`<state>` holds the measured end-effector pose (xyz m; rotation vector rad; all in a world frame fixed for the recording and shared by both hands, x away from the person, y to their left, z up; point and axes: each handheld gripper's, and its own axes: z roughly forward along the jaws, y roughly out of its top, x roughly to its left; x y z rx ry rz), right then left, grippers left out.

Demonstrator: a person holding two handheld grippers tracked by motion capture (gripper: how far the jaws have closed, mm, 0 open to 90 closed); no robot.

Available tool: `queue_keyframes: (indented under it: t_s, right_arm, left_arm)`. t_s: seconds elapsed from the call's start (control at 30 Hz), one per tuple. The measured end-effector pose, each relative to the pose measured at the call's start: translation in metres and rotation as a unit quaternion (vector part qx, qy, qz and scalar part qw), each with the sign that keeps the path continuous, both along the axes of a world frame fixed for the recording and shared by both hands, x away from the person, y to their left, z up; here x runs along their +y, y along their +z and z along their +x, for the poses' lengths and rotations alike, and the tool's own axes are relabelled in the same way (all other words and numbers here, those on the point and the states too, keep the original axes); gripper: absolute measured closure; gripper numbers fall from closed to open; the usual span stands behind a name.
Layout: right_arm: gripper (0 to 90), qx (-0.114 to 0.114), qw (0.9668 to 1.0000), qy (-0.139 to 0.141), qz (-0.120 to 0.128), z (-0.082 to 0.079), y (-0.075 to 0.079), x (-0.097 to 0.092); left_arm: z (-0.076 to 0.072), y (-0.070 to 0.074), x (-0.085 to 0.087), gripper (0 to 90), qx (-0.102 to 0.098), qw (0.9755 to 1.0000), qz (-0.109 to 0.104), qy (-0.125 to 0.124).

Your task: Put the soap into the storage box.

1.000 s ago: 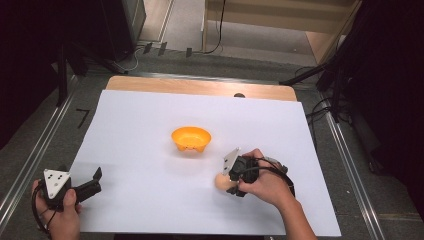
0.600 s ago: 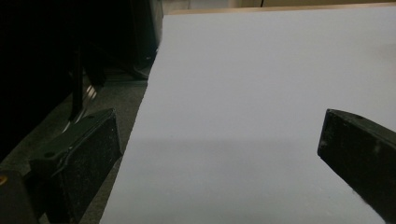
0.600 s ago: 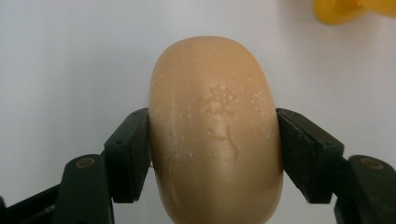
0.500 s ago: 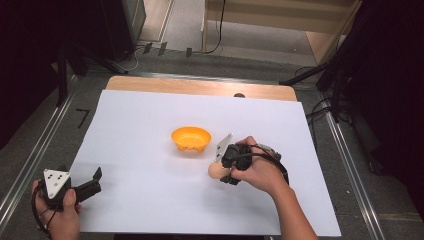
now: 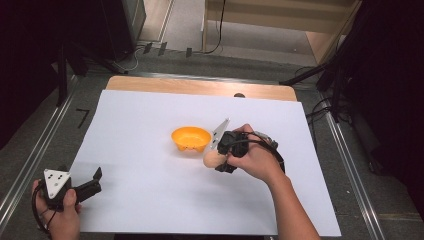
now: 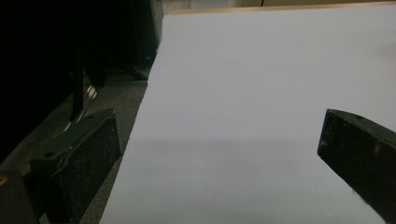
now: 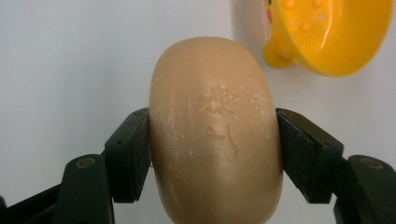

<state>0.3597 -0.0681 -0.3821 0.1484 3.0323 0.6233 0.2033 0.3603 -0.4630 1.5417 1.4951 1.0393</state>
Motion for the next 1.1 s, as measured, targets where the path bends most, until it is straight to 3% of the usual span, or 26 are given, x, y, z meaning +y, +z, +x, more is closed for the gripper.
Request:
queue_keyframes:
  t_s: [0.43, 0.83, 1.1]
  right_arm:
    - [32.4, 0.003, 0.9999, -0.016, 0.002, 0.016, 0.012, 0.015]
    - [32.4, 0.008, 0.9993, -0.027, 0.023, 0.034, 0.020, 0.023]
    - [32.4, 0.000, 0.9989, -0.037, 0.028, 0.045, 0.030, 0.029]
  left_arm:
    - [0.000, 0.000, 0.000, 0.0, 0.001, 1.0000, 0.000, 0.001]
    - [0.000, 0.000, -0.001, 0.0, 0.001, 1.0000, 0.002, 0.000]
    - [0.000, 0.000, -0.001, 0.0, 0.001, 1.0000, 0.002, 0.000]
